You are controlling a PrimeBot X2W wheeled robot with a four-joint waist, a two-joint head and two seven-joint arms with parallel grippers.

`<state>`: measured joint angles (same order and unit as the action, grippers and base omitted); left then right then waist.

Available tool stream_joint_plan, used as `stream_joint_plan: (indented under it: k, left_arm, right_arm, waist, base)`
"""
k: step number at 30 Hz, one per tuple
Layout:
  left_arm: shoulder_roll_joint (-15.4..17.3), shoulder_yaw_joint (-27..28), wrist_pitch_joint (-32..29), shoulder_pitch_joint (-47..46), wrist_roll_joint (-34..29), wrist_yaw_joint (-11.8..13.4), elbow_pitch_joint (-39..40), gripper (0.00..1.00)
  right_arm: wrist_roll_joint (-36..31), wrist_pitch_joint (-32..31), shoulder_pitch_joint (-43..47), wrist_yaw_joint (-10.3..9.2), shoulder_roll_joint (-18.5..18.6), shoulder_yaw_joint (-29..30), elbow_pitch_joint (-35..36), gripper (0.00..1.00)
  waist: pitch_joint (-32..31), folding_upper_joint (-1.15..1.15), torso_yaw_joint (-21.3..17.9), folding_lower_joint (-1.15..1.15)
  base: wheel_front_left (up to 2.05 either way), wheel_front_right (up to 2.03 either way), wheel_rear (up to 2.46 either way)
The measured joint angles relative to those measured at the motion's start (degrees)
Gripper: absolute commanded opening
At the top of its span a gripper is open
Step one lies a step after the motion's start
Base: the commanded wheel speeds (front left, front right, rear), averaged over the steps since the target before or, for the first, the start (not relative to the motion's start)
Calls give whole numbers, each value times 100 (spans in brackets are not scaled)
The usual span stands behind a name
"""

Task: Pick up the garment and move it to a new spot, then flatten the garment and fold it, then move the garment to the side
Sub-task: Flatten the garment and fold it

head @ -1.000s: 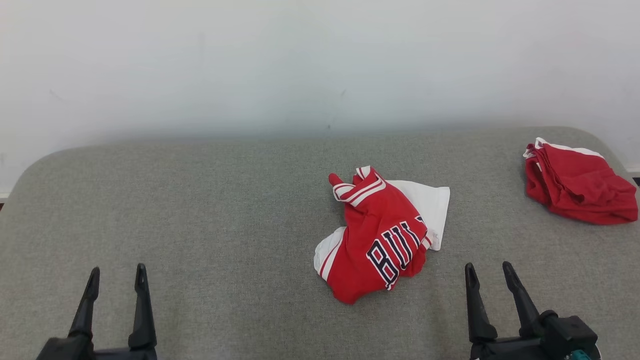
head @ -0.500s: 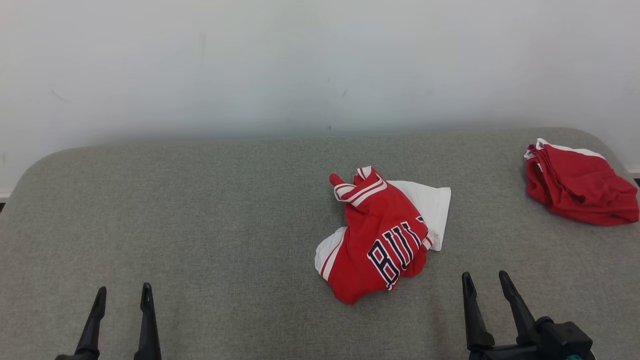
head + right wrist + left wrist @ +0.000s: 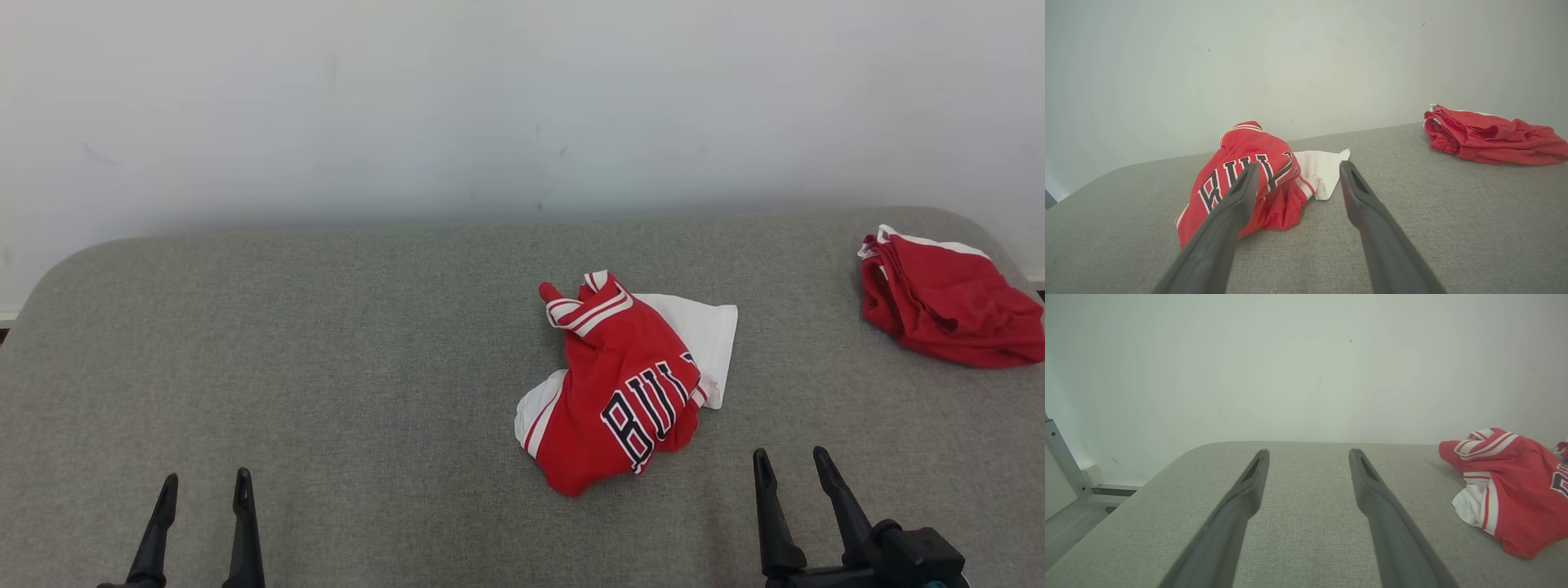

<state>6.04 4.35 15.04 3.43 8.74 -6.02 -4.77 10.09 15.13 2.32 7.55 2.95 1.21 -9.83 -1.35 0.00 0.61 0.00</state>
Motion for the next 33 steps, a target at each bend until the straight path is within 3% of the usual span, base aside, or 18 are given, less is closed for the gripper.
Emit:
stream_joint_plan:
  k: [33]
  left_arm:
    - [-121, 149, 0, -209, -212, -112, -118, 100]
  right_arm:
    - [33, 0, -7, 0, 0, -3, -23, 100]
  waist:
    - [85, 0, -39, 0]
  base:
    - [0, 0, 0]
